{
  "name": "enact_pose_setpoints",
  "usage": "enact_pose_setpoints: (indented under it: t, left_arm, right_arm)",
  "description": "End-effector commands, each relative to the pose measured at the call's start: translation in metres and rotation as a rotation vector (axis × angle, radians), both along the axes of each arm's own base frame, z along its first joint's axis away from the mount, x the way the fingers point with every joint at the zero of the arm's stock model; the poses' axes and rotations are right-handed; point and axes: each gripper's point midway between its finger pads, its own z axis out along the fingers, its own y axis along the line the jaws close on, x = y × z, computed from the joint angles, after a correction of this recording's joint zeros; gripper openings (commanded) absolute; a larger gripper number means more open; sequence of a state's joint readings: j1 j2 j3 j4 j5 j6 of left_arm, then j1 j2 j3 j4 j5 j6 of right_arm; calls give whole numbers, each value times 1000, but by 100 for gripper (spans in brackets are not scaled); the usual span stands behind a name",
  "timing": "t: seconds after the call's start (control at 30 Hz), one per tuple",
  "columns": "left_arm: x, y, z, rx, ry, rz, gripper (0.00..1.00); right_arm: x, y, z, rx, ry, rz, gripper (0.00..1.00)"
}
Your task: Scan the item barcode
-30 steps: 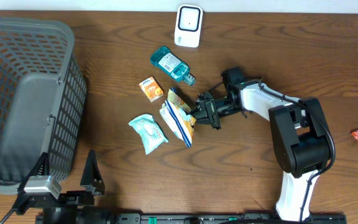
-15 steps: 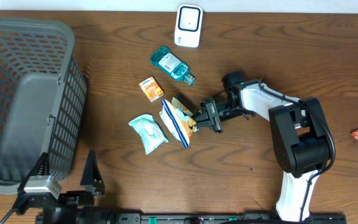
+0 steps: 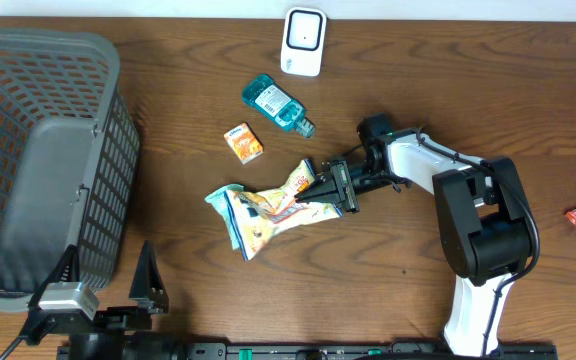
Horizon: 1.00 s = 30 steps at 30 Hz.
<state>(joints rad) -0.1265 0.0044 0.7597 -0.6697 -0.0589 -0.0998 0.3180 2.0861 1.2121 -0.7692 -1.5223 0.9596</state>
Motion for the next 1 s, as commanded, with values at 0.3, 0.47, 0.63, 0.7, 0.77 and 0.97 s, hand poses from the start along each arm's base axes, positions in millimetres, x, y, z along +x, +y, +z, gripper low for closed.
enact_pose_setpoints:
  t: [0.3,0.47,0.63,0.7,0.77,0.97]
  left_arm:
    - [0,0,0,16,-2,2,98]
    - [0,0,0,16,-2,2,98]
    - [0,0,0,16,-2,2,98]
    - [0,0,0,16,-2,2,98]
    - [0,0,0,16,-2,2,98]
    - [0,0,0,16,-2,2,98]
  right_arm:
    - [-1,3,35,157,-343,15,1]
    - [0,-7,122,260,-752,-2,1]
    - [-13,-11,208,294,-1541,-5,57]
    - [-45,-13,230,322,-2049,98,99]
    - [-67,-19,224,225,-2271,242,99]
    - [-80,-55,193,-267,-2420,594,99]
